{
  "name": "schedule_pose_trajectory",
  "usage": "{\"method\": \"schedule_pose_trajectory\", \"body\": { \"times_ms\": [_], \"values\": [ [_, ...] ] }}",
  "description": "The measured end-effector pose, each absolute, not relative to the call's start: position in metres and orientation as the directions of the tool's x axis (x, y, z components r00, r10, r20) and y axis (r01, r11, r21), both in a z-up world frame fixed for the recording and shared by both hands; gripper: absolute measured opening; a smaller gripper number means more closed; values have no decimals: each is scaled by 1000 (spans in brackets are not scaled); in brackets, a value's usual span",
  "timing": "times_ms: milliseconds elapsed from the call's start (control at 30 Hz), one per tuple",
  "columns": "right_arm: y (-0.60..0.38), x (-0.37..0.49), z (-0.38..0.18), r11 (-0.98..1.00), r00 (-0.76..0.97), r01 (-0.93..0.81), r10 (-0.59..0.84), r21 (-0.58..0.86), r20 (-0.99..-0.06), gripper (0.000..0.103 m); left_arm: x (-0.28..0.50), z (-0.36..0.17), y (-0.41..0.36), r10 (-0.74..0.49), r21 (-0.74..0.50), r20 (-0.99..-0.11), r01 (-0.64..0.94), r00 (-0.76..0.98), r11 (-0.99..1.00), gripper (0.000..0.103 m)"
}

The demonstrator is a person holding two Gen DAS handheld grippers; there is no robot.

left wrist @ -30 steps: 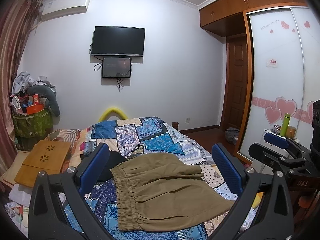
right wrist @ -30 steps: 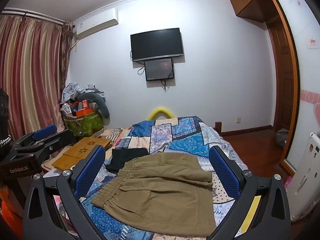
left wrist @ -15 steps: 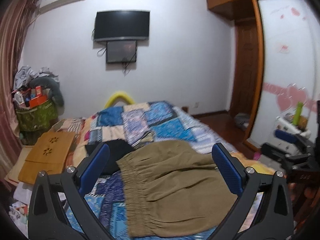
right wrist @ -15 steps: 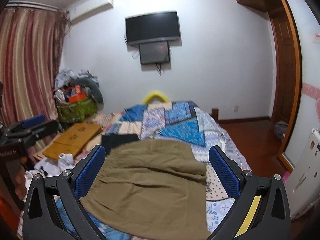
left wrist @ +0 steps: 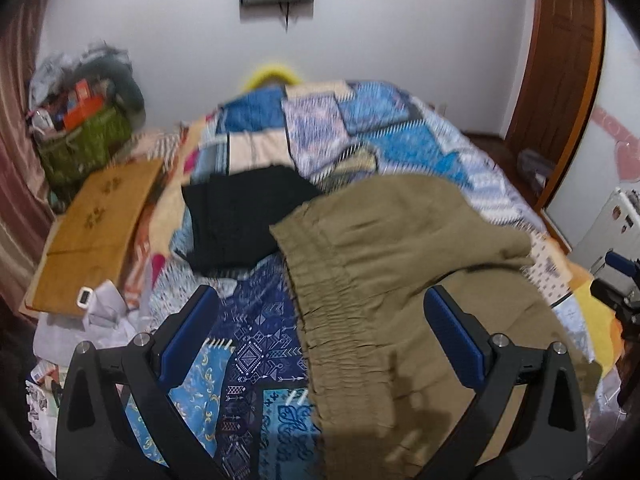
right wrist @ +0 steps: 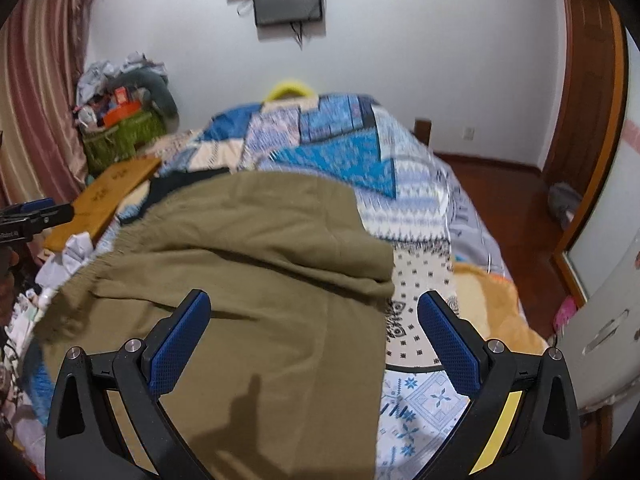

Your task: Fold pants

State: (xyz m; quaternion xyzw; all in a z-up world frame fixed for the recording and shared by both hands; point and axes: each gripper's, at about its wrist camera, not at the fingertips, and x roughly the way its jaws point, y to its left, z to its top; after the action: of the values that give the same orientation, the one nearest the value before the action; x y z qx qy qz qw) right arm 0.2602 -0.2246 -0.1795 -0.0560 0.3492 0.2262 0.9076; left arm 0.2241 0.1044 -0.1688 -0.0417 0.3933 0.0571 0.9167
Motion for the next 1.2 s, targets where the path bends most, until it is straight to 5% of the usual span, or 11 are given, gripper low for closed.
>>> {"method": "schedule_pose_trajectory", "body": {
  "times_ms": [300, 667, 800, 900, 967, 1200],
  "values": [
    [-236, 318, -208, 902, 577, -421, 344, 91, -740, 100, 269, -220, 132, -45, -140, -844, -138, 534, 980, 103],
    [-231, 375, -257, 880, 419, -452, 354, 147, -836, 68, 293, -258, 135, -179, -226, -893, -69, 412, 972, 97],
    [-229, 381, -267, 863, 382, -462, 402, 205, -832, 58, 293, -260, 134, -213, -249, -886, -34, 412, 968, 86],
    [-227, 380, -267, 854, 384, -480, 410, 201, -827, 45, 292, -257, 129, -196, -215, -883, 4, 427, 977, 82],
    [-224, 383, -271, 862, 386, -481, 373, 161, -844, 27, 291, -254, 124, -163, -169, -883, 25, 440, 985, 80],
    [-216, 385, -275, 871, 393, -485, 303, 84, -868, 18, 290, -249, 118, -32, -14, -878, 43, 477, 999, 80]
  ]
}}
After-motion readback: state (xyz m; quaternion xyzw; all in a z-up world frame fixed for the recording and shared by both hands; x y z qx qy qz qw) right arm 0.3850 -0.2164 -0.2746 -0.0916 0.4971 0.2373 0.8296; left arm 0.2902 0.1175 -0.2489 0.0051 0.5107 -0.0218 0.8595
